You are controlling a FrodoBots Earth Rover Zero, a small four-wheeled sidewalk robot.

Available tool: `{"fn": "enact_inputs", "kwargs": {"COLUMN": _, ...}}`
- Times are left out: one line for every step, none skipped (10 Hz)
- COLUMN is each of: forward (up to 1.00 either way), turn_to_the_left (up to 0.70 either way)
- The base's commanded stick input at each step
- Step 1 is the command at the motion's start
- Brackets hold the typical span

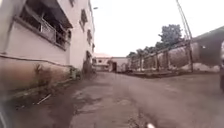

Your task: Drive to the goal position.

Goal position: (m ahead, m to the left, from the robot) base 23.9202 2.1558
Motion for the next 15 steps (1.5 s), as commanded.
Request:
{"fn": "enact_inputs", "kwargs": {"forward": 0.70, "turn_to_the_left": 0.00}}
{"fn": "enact_inputs", "kwargs": {"forward": 0.70, "turn_to_the_left": 0.00}}
{"fn": "enact_inputs", "kwargs": {"forward": 0.70, "turn_to_the_left": 0.00}}
{"fn": "enact_inputs", "kwargs": {"forward": 0.70, "turn_to_the_left": 0.00}}
{"fn": "enact_inputs", "kwargs": {"forward": 0.70, "turn_to_the_left": 0.00}}
{"fn": "enact_inputs", "kwargs": {"forward": 0.70, "turn_to_the_left": 0.00}}
{"fn": "enact_inputs", "kwargs": {"forward": 0.70, "turn_to_the_left": 0.00}}
{"fn": "enact_inputs", "kwargs": {"forward": 0.70, "turn_to_the_left": 0.00}}
{"fn": "enact_inputs", "kwargs": {"forward": 0.70, "turn_to_the_left": 0.00}}
{"fn": "enact_inputs", "kwargs": {"forward": 0.70, "turn_to_the_left": 0.00}}
{"fn": "enact_inputs", "kwargs": {"forward": 0.70, "turn_to_the_left": 0.00}}
{"fn": "enact_inputs", "kwargs": {"forward": 0.70, "turn_to_the_left": 0.00}}
{"fn": "enact_inputs", "kwargs": {"forward": 0.70, "turn_to_the_left": 0.00}}
{"fn": "enact_inputs", "kwargs": {"forward": 0.70, "turn_to_the_left": 0.00}}
{"fn": "enact_inputs", "kwargs": {"forward": 0.70, "turn_to_the_left": 0.00}}
